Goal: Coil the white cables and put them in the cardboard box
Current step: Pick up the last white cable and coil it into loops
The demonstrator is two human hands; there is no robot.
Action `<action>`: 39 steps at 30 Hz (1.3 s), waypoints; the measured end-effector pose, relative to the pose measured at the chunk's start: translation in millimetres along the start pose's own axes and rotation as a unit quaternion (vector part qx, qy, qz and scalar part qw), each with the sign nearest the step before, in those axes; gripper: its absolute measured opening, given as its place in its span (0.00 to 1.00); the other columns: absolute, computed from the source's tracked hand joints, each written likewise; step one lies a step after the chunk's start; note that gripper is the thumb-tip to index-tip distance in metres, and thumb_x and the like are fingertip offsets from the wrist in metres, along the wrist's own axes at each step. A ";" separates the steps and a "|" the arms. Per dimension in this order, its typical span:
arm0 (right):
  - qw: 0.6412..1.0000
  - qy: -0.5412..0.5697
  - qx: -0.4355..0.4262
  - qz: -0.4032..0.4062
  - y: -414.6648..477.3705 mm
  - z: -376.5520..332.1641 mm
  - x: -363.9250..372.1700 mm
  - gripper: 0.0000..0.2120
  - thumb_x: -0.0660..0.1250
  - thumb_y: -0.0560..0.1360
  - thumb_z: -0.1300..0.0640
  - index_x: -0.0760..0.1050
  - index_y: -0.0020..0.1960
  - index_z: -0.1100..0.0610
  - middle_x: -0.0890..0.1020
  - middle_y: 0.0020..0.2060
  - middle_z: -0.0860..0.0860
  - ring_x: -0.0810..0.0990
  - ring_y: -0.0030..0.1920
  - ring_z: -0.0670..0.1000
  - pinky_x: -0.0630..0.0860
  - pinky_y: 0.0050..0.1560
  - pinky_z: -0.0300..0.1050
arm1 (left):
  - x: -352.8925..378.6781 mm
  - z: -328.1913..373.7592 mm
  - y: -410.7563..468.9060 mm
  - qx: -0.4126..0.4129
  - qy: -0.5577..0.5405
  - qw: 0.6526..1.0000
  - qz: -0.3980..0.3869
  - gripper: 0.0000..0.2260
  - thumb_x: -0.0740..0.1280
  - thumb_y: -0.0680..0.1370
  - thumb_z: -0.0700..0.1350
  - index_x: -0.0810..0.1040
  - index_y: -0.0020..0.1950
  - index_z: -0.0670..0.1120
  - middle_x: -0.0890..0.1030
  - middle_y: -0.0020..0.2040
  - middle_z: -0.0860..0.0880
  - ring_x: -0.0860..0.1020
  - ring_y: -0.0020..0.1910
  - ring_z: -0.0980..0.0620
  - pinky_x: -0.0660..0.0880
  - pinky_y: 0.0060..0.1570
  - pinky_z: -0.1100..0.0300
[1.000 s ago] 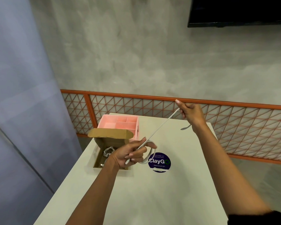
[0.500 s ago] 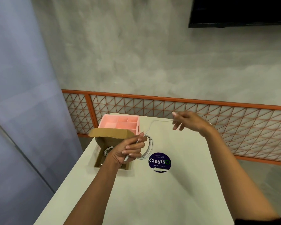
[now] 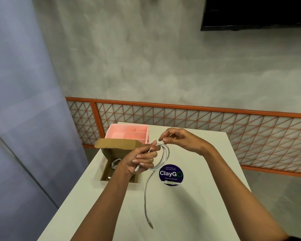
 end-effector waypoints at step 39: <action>0.953 0.283 0.061 0.091 3.5 5.6 28.4 0.16 0.59 0.80 0.50 0.68 0.37 0.56 0.65 0.31 0.54 0.57 0.26 0.45 0.57 0.25 0.34 | 4.9 6.4 24.0 0.259 0.170 0.874 0.373 0.18 0.52 0.83 0.51 0.72 0.43 0.41 0.63 0.28 0.51 0.64 0.26 0.57 0.67 0.29 0.66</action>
Point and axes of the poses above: each hand's wrist, its own y-axis towards the middle knuckle, its own x-axis out of the palm, z = x × y, the point moved 1 cm from there along y, towards the middle knuckle
